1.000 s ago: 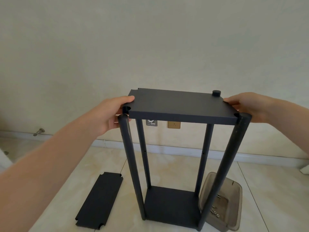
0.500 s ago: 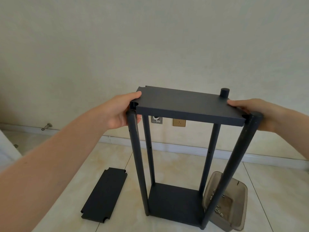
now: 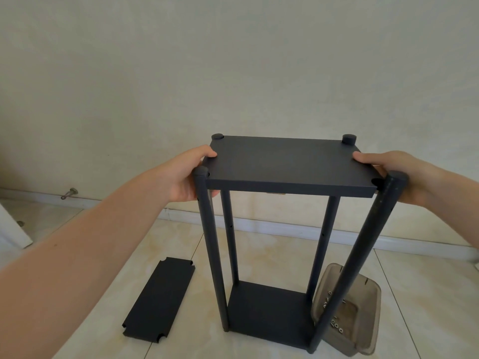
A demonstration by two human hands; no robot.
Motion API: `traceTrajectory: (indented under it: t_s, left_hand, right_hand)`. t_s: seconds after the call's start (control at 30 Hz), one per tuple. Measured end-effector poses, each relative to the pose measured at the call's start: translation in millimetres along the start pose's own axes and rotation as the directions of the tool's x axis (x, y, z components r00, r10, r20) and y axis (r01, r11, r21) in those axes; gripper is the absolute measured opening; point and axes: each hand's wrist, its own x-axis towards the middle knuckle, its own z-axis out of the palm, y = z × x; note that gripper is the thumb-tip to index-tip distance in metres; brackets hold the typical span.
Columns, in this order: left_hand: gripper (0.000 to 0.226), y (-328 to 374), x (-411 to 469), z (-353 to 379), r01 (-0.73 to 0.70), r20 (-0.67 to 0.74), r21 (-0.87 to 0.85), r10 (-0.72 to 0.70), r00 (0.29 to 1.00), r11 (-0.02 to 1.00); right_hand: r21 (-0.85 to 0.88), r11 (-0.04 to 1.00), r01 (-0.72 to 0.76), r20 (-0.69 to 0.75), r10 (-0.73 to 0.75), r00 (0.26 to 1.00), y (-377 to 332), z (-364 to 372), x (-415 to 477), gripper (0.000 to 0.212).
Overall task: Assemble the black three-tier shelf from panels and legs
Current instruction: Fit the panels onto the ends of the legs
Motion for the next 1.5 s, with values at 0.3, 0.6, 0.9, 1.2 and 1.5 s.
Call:
traceTrajectory:
  t_s: [0.3,0.6,0.9,1.2,1.5]
  left_hand:
    - [0.027,15,29,11,-0.057,-0.046,0.003,0.057,0.997,0.998]
    - [0.024,4,50,11,-0.115,-0.116,-0.03,0.111,0.987,0.993]
    - [0.025,-8,55,8,-0.056,-0.028,-0.095,0.054,0.998,0.994]
    - [0.018,-47,42,-10,-0.055,0.166,-0.371,0.124,0.978,0.927]
    - [0.037,-48,30,-3,-0.066,0.14,-0.367,0.125,0.982,0.928]
  right_hand:
    - [0.012,1.0,-0.01,-0.006,0.01,1.0,-2,2,-1,0.026]
    - [0.064,0.997,-0.043,-0.017,0.044,0.999,1,4,3,0.021]
    - [0.144,0.988,-0.063,0.011,0.062,0.998,12,1,-3,0.023]
    - [0.287,0.956,0.065,0.023,-0.074,0.997,25,8,-41,0.038]
    - [0.32,0.94,0.122,-0.118,-0.088,0.989,23,32,-54,0.029]
